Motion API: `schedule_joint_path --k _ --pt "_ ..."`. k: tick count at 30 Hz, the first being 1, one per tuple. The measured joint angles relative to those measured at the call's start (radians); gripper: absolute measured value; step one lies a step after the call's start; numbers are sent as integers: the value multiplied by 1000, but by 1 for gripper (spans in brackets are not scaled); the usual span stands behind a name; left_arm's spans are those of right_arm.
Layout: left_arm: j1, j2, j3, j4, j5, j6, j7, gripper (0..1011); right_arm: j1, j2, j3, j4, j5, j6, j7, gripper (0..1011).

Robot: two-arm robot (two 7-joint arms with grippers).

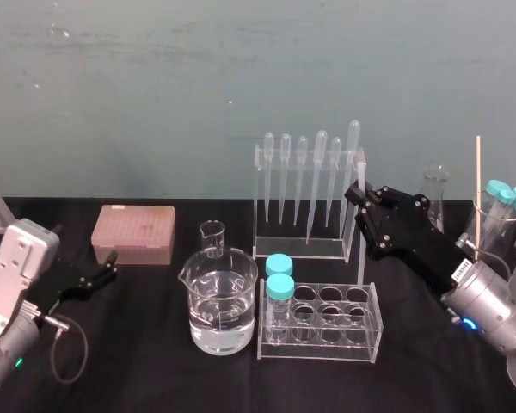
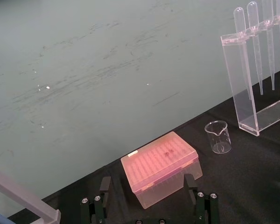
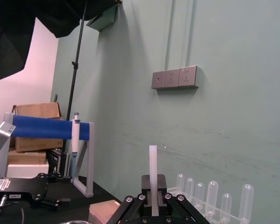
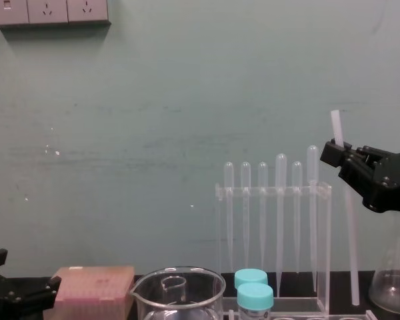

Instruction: Pick up the stirring rod with one hand, then place it down.

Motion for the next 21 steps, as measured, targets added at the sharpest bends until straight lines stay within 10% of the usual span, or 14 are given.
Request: schedule_joint_path --k 21 --pt "0 0 0 0 0 0 0 1000 0 0 0 0 0 0 0 66"
